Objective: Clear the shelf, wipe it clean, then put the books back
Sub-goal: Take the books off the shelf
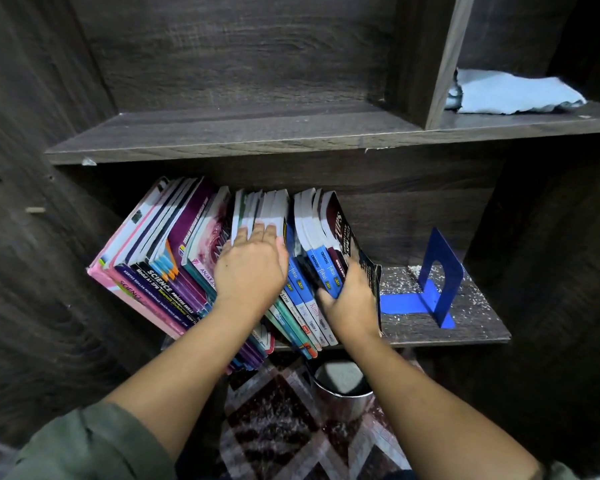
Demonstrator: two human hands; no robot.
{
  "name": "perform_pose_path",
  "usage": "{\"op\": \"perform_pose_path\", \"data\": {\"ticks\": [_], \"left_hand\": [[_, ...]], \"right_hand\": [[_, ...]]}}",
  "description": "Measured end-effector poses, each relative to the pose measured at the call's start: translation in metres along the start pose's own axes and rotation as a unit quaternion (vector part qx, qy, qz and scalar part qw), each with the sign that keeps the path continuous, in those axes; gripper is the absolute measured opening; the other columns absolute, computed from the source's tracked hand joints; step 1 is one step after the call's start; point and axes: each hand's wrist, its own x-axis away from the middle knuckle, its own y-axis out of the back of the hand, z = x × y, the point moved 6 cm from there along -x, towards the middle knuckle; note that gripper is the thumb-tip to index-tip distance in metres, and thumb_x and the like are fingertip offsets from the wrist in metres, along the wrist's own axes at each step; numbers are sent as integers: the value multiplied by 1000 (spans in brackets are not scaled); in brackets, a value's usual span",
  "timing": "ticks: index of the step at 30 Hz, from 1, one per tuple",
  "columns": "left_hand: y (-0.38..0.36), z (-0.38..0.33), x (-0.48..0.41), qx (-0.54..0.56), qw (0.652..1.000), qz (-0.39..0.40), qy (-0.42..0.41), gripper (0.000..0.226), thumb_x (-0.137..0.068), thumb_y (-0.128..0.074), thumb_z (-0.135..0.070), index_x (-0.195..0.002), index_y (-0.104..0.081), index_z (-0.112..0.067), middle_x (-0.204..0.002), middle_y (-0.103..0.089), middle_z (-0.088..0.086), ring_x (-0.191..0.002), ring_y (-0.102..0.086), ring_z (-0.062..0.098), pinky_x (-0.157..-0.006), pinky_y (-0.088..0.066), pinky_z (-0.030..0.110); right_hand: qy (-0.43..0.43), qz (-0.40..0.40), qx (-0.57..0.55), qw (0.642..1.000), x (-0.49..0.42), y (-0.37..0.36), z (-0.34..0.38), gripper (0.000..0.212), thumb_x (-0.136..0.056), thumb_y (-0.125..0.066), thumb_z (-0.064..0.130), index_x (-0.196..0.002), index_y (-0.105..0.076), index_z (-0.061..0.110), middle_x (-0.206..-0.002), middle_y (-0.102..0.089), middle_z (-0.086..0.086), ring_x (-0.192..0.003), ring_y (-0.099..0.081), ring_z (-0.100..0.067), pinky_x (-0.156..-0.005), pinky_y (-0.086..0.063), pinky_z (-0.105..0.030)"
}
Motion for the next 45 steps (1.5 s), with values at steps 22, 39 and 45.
{"op": "perform_pose_path", "data": {"ticks": [22, 39, 45], "left_hand": [[-1, 0, -1, -1, 1000, 6, 4, 56, -102, -16, -37, -147, -37, -13, -152, -38, 7, -142, -33, 25, -112, -35, 43], [-1, -1, -1, -4, 1000, 10, 0, 56, -101, -15, -38, -148, -36, -14, -153, -36, 6, -143, -31, 25, -112, -34, 43], [4, -2, 1, -10, 1000, 13, -20, 55, -103, -17, -37, -149, -33, -12, -154, -35, 7, -142, -31, 26, -115, -28, 45]], "right_hand": [[164, 93, 81, 979, -25, 32, 27, 44, -98, -49, 40, -140, -39, 31, -148, -34, 1, -110, -56, -37, -81, -48, -41], [-58, 9, 17, 998, 0, 9, -9, 71, -79, -74, 19, -135, -30, 21, -124, -54, -5, -114, -57, -29, -92, -50, -41], [-33, 1, 120, 992, -3, 30, -9, 43, -85, -68, 29, -114, -41, 14, -110, -61, -9, -97, -61, -33, -76, -45, -35]]}}
